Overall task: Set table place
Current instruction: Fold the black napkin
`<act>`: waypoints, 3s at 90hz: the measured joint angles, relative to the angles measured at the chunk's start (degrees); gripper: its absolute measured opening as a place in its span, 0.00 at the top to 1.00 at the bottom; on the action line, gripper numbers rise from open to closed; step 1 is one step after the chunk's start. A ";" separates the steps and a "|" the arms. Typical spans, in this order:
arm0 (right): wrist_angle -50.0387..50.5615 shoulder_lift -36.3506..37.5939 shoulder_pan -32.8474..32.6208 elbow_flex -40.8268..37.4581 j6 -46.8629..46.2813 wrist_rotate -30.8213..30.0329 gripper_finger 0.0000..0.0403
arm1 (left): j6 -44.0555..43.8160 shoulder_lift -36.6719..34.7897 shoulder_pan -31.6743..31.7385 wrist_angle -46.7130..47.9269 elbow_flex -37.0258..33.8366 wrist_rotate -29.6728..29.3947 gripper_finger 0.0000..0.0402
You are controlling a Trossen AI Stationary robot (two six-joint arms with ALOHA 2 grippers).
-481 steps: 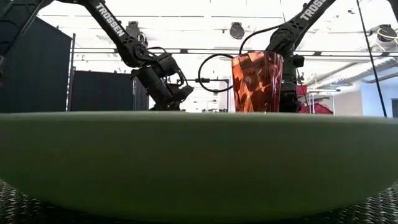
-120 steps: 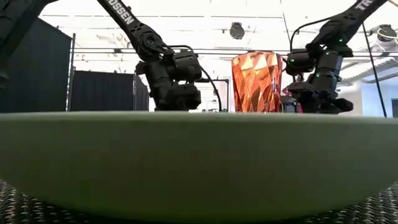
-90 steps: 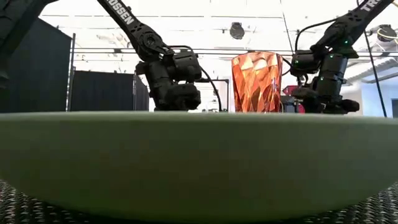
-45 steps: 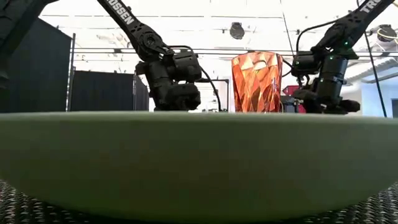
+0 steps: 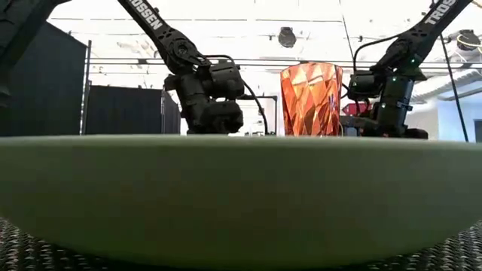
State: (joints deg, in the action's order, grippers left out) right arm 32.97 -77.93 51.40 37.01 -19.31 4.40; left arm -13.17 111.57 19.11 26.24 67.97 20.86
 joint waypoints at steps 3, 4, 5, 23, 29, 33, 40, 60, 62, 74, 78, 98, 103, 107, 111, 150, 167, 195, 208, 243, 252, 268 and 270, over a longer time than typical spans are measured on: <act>-0.01 0.00 0.00 0.00 0.19 -0.06 0.72 | 0.00 0.00 0.00 0.00 0.01 0.00 1.00; -0.01 0.00 0.00 0.00 0.25 -0.06 0.74 | 0.00 0.00 0.00 0.00 0.00 0.00 1.00; 0.00 0.00 0.00 0.00 0.31 -0.06 0.76 | 0.00 0.00 0.00 0.00 0.01 0.00 1.00; -0.35 0.00 0.00 0.02 1.75 -0.09 0.98 | 0.02 0.00 0.00 0.02 0.02 -0.01 1.00; 0.10 0.00 0.00 0.02 1.99 -0.11 0.99 | 0.00 0.00 0.00 0.08 0.02 0.00 1.00; 0.39 0.00 0.00 0.02 2.28 -0.23 1.00 | 0.00 0.00 0.00 0.14 0.02 -0.02 1.00; 0.36 0.01 0.00 0.02 2.33 -0.71 1.00 | -0.02 0.00 0.00 0.24 0.02 -0.02 1.00; 2.21 1.38 0.04 0.07 2.30 -5.63 1.00 | -0.04 -0.02 0.02 0.46 0.04 -0.01 1.00; 2.52 1.52 0.04 0.09 2.30 -6.10 1.00 | -0.04 -0.02 0.02 0.46 0.06 -0.01 1.00; 3.28 1.81 0.15 0.09 2.42 -8.54 1.00 | -0.07 -0.02 0.02 0.46 0.06 -0.02 1.00; 3.36 1.81 0.26 0.09 2.40 -9.45 1.00 | -0.07 -0.02 0.02 0.46 0.06 -0.01 1.00; 3.16 1.84 1.32 0.09 2.38 -12.37 1.00 | -0.05 -0.07 0.02 1.13 0.06 0.00 1.00; 2.54 1.84 1.55 0.09 2.55 -11.24 1.00 | -0.04 -0.07 0.02 1.16 0.06 0.00 1.00; 2.13 1.84 1.55 0.09 3.10 -10.11 1.00 | -0.02 -0.07 0.02 1.18 0.06 0.00 1.00; 1.81 1.84 1.55 0.09 3.74 -8.92 1.00 | -0.02 -0.07 0.02 1.19 0.06 0.00 1.00; 7.69 1.84 1.51 0.09 5.95 -1.64 0.76 | 0.02 -0.07 0.02 1.27 0.06 0.00 1.00; 7.66 1.86 1.51 0.09 5.88 -2.85 0.58 | 0.02 -0.07 0.02 1.27 0.06 0.00 1.00; 11.06 1.88 1.49 5.73 5.58 -4.52 0.45 | 0.04 -0.07 0.02 1.31 0.06 0.02 1.00; 18.09 1.96 0.57 9.17 4.57 -4.54 0.45 | 0.04 -0.07 0.02 1.30 0.06 0.02 1.00; 28.63 3.61 -8.89 9.42 -4.92 0.49 0.46 | 0.41 -0.07 0.15 1.29 0.06 0.02 1.00; 28.53 3.74 -14.24 9.42 -8.73 1.50 0.46 | 0.42 -0.07 0.17 1.27 0.06 0.02 1.00; 27.28 3.74 -22.40 9.38 -15.19 1.54 0.46 | 0.64 -0.07 0.38 1.27 0.06 0.07 1.00; 27.06 3.74 -23.18 9.22 -15.95 1.53 0.46 | 0.82 -0.07 0.41 1.28 0.06 0.07 1.00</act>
State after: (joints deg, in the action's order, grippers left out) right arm 60.03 -74.19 28.22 46.23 -35.26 5.93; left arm -12.35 111.50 19.52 27.52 68.03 20.93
